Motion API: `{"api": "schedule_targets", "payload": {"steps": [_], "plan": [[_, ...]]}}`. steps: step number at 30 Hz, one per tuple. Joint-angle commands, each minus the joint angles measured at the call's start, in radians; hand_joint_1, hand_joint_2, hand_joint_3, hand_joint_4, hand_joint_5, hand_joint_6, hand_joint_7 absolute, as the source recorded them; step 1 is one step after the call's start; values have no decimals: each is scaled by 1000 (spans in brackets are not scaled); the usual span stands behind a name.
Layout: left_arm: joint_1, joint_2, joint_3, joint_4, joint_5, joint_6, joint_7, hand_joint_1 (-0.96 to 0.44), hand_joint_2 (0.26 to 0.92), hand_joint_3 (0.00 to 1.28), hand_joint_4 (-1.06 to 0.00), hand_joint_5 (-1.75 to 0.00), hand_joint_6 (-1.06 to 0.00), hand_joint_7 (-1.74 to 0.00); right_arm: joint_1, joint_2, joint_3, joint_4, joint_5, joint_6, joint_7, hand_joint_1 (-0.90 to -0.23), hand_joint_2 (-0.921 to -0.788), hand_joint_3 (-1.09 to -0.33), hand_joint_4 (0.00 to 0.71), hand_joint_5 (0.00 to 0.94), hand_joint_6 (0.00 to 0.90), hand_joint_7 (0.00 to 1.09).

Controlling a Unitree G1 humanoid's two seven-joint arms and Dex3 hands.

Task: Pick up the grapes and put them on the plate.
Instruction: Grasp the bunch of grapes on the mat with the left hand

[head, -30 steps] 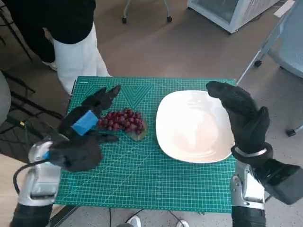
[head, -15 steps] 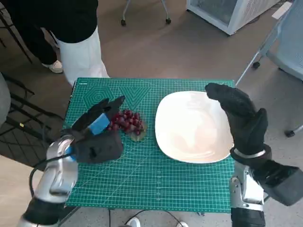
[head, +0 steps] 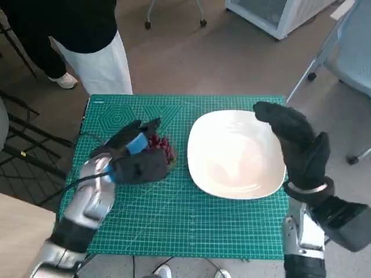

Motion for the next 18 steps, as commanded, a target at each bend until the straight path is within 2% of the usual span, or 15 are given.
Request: {"api": "schedule_targets", "payload": {"steps": [1, 10, 18], "plan": [[-65, -19, -37, 91, 16, -9, 22, -387, 708, 1, 1, 1, -127, -2, 22, -2, 2, -3, 3, 15, 0, -502, -921, -596, 280, 1, -1, 528], [-157, -65, -87, 284, 4, -39, 53, -385, 709, 1, 1, 1, -129, -2, 21, -3, 1, 6, -1, 7, 2, -496, -921, -599, 280, 1, -1, 527], [-231, -108, -115, 512, -15, -111, 90, -345, 707, 0, 1, 1, -140, -6, 20, -5, -1, 18, 1, -3, 8, -495, -921, -598, 281, 1, -1, 528]]}}
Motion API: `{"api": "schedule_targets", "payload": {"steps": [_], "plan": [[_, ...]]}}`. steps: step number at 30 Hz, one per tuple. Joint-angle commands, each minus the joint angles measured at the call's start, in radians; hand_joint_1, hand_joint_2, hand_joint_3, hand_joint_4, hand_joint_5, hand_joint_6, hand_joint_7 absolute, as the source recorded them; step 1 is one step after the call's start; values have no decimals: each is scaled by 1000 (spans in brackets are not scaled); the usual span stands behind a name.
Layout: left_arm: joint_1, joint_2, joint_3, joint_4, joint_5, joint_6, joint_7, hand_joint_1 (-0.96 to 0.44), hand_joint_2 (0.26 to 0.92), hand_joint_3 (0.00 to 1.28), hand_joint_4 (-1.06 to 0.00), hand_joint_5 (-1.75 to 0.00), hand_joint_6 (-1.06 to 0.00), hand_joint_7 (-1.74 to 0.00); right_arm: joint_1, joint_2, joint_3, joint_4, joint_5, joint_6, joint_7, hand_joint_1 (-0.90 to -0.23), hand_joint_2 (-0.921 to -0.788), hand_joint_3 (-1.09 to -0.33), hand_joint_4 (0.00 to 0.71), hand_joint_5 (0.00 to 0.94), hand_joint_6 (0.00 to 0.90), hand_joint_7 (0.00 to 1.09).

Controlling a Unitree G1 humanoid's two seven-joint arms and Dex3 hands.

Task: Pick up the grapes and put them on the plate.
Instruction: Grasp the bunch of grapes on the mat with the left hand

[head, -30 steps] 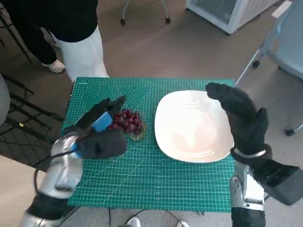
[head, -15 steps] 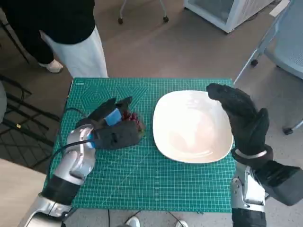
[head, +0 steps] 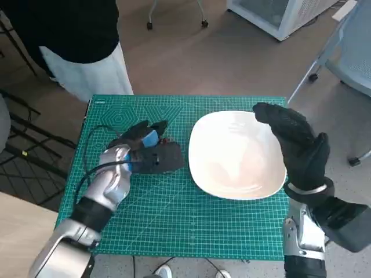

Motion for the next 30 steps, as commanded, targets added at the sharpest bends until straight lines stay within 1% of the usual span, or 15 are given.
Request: {"api": "schedule_targets", "payload": {"steps": [1, 6, 14, 25, 30], "plan": [[-53, -27, -16, 144, -12, -52, 25, -338, 707, 1, 1, 1, -143, -7, 18, -4, -2, 16, 2, -1, 8, -495, -921, -598, 281, 1, -1, 528], [-90, -44, -27, 272, -17, -94, 33, -322, 708, 1, 1, 1, -155, -10, 18, -5, -3, 16, 6, -1, 9, -495, -921, -599, 281, 2, -1, 529], [-125, -67, -28, 382, -33, -112, 25, -292, 709, 1, 1, 1, -192, -21, 19, -8, -3, 10, 9, 6, 8, -497, -921, -601, 282, 2, -1, 529], [-142, -78, -30, 436, -53, -109, 45, -255, 713, 3, -19, -4, -241, -23, 16, -5, 2, 8, 3, 9, 3, -497, -921, -604, 281, 1, -1, 528], [-143, -72, -40, 448, -45, -128, 66, -255, 715, 3, -31, -6, -253, -19, 14, -5, 3, 13, 2, 5, 3, -496, -921, -606, 281, 1, -1, 527]]}}
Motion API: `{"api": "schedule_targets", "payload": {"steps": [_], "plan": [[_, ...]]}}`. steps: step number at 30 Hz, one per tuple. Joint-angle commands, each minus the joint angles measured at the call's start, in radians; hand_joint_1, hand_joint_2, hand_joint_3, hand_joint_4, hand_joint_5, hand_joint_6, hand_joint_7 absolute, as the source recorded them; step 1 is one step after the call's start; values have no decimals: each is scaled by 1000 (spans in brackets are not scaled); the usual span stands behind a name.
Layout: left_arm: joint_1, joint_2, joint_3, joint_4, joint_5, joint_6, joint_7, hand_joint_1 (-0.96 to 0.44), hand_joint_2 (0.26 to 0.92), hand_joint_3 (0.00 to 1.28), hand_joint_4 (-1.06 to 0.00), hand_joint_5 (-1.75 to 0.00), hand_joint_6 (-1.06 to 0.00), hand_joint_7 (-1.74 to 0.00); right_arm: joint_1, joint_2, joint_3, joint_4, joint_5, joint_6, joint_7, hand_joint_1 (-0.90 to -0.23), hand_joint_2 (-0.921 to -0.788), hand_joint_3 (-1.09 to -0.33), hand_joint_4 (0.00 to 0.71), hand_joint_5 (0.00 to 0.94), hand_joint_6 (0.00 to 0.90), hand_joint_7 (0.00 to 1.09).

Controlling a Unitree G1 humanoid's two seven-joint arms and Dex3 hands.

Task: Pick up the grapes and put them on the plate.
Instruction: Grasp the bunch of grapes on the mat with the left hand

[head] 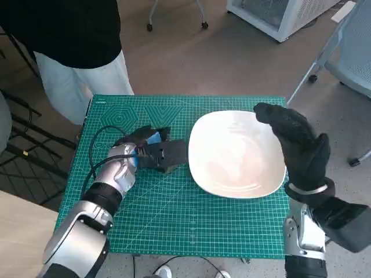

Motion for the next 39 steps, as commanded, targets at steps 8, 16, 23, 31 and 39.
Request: {"api": "schedule_targets", "payload": {"steps": [8, 16, 23, 31, 39], "plan": [[16, 3, -21, 42, 9, -41, 67, -90, 735, 37, -344, -716, -370, -15, 11, -1, 3, 10, 0, 10, 4, -496, -921, -607, 280, 1, -1, 527], [33, 5, -69, 12, 60, -25, 164, 259, 814, 301, -483, -1482, -696, -222, 8, -2, 3, 11, 2, 14, 4, -502, -921, -604, 280, 1, -1, 527], [46, 18, -77, -27, 61, -25, 173, 38, 910, 192, -538, -1463, -573, -997, 7, 0, 4, 13, 0, 13, 2, -502, -921, -603, 281, 1, -1, 527], [55, 35, -75, -58, 55, -32, 159, 8, 920, 182, -516, -1515, -581, -1037, 8, 1, 4, 12, -3, 12, -2, -496, -921, -604, 281, 1, -1, 528], [62, 45, -75, -72, 53, -41, 151, 7, 921, 194, -500, -1536, -568, -1050, 9, 5, 6, 10, -3, 13, -4, -498, -921, -604, 281, 1, -1, 527]]}}
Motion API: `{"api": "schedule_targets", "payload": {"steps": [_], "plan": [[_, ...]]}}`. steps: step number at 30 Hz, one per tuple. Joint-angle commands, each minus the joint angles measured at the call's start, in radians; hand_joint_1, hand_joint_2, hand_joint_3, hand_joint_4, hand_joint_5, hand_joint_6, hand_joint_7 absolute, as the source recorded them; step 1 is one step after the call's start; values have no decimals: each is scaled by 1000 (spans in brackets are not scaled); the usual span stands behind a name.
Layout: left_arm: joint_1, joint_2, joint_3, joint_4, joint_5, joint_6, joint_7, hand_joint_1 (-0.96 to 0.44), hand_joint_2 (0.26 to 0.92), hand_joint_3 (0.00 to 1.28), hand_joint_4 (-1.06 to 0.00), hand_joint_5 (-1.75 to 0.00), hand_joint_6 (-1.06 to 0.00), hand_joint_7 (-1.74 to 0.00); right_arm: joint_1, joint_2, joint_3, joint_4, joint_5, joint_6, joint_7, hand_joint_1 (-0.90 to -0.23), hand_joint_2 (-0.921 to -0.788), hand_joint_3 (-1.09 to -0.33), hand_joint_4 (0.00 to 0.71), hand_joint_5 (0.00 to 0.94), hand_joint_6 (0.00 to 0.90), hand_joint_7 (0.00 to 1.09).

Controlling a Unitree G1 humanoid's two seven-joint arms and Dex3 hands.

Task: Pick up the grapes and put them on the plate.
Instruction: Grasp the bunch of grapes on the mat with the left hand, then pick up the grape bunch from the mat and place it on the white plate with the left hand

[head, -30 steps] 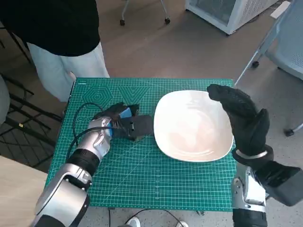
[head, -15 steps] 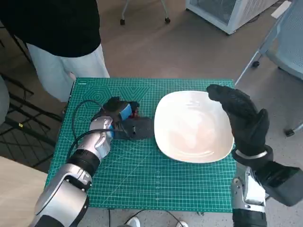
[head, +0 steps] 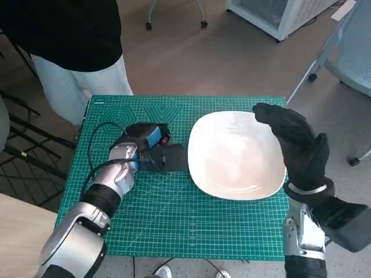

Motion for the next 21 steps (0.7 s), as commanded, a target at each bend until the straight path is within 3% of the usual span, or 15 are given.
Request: {"api": "schedule_targets", "payload": {"steps": [1, 10, 21], "plan": [[34, 11, -9, -1, 3, -3, -21, 7, 921, 197, -498, -1538, -564, -1053, 10, 5, 3, 9, -1, 13, -4, -498, -921, -604, 281, 1, -1, 527], [32, 12, -4, 4, -4, -7, -30, 3, 921, 201, -499, -1369, -510, -1293, 9, 8, 2, 13, 1, 11, -4, -506, -921, -602, 281, 1, -1, 528], [25, 13, -5, 14, -3, -14, -30, 2, 921, 203, -496, -1354, -503, -1322, 7, 11, 1, 16, -1, 8, -6, -504, -921, -603, 281, 0, -1, 528]]}}
